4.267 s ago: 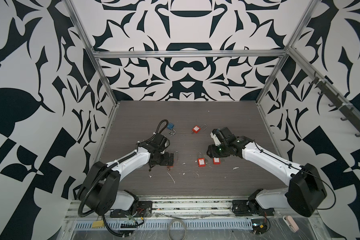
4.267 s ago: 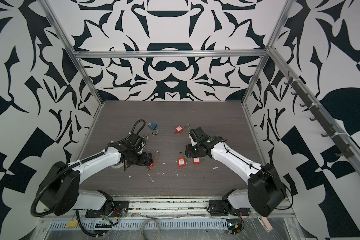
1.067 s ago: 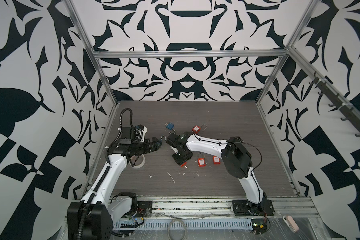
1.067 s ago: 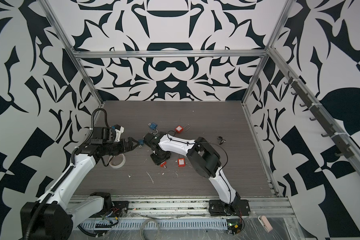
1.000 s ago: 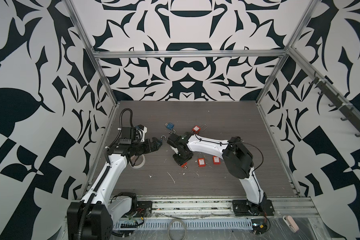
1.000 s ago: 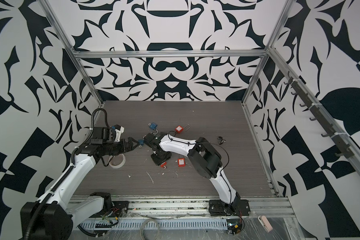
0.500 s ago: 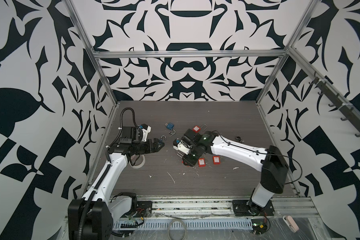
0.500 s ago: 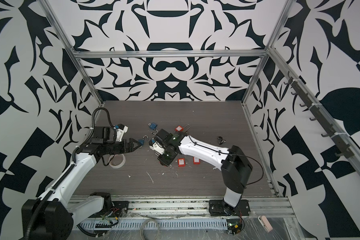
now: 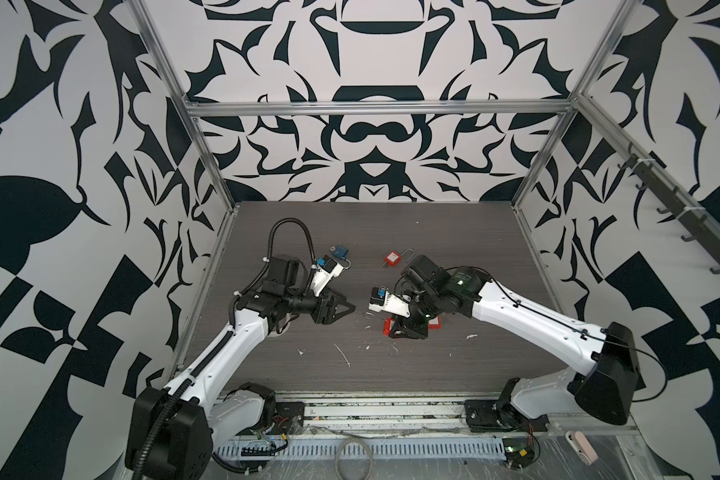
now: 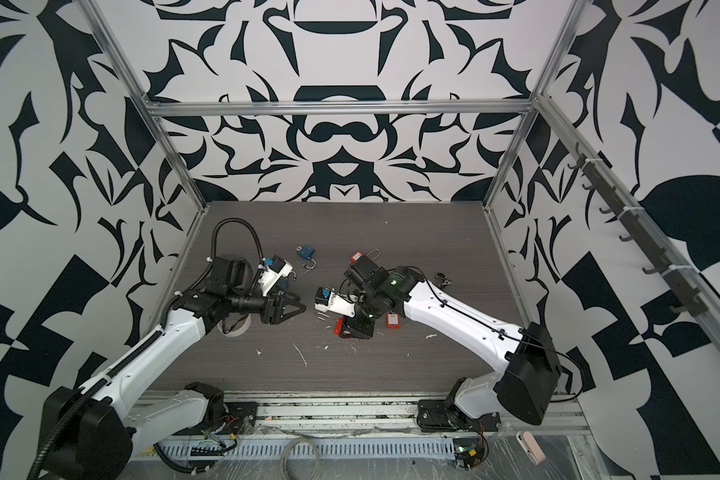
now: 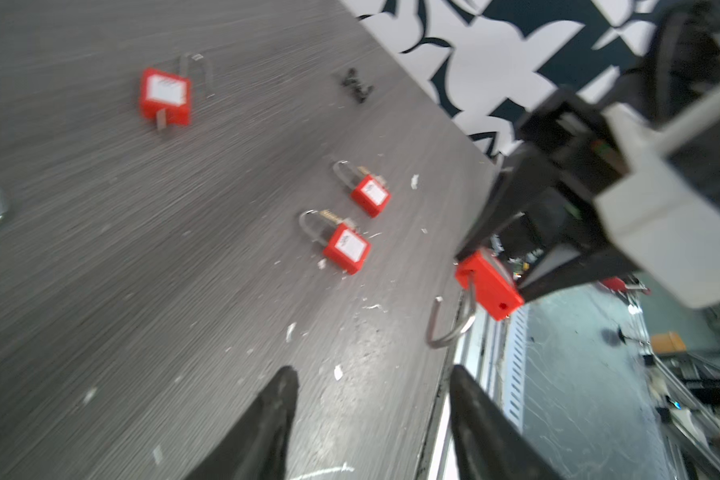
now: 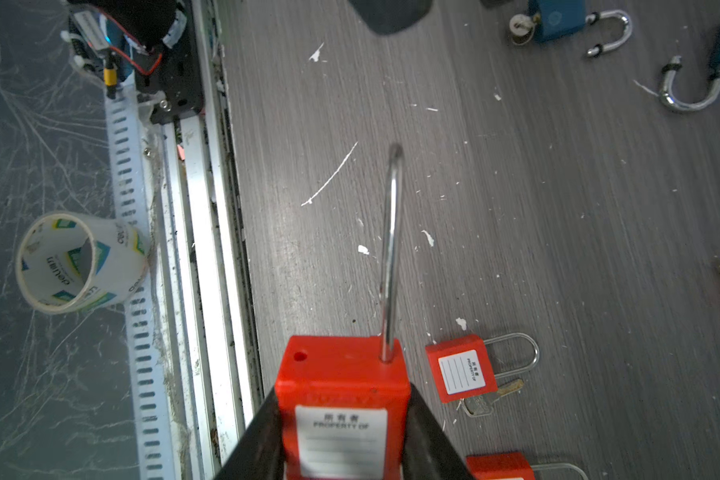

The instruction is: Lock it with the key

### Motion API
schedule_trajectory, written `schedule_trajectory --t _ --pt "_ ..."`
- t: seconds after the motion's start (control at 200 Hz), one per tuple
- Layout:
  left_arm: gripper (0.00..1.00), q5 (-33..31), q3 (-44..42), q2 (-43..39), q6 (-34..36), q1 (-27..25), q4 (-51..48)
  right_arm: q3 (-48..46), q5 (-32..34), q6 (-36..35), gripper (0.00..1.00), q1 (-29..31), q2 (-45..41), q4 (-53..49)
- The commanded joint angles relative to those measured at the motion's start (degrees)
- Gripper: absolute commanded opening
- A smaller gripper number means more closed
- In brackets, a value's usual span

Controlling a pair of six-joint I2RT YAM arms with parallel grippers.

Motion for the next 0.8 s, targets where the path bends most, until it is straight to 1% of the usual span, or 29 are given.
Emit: schedule_trajectory --t 0.0,0.07,0.145,0.17,0.26,0.35,0.445,0.505,0.545,0.725,0.795 --pt "0.50 6.83 -1.32 -0.67 8.94 -1.23 3.80 -0.56 -2.25 -2.58 0.23 0.06 -2.17 -0.18" --pt "0.49 8.42 -2.01 -1.39 12.84 -2.60 3.99 -0.90 -1.52 -2.69 0.22 -0.06 -2.38 -0.24" --pt "0.42 10.99 -3.47 -2.19 18.98 -3.61 4.28 -1.03 -1.87 -2.64 0.22 -0.02 -2.64 -0.02" --pt "0.41 11.07 -4.12 -2.42 20.13 -4.02 4.86 -0.99 -2.02 -2.55 0.22 0.01 -2.64 0.07" --pt "0.41 10.53 -5.86 -2.37 20.13 -4.71 8.31 -0.36 -2.37 -2.41 0.22 0.02 -2.27 -0.36" --pt "0.41 10.26 -5.86 -1.84 21.23 -5.75 8.62 0.36 -2.45 -2.19 0.22 -0.04 -1.77 -1.00" --pt "0.40 8.32 -5.54 -1.37 22.20 -7.62 9.07 1.06 -2.90 -2.18 0.21 -0.05 -1.32 -1.36" --pt "0.36 6.54 -5.37 -0.92 22.46 -8.46 9.24 1.08 -4.38 -3.12 0.21 0.09 -1.40 -1.64" --pt "0.34 6.16 -5.49 -0.79 22.52 -8.68 9.82 0.87 -4.84 -3.56 0.20 0.27 -1.48 -1.35" --pt "0.36 2.66 -6.34 -0.88 23.10 -10.12 11.05 0.72 -5.00 -4.06 0.20 0.44 -2.24 -0.82" --pt "0.36 2.58 -6.47 -0.89 23.41 -10.64 11.09 0.90 -4.66 -4.28 0.20 0.44 -2.12 -0.92"
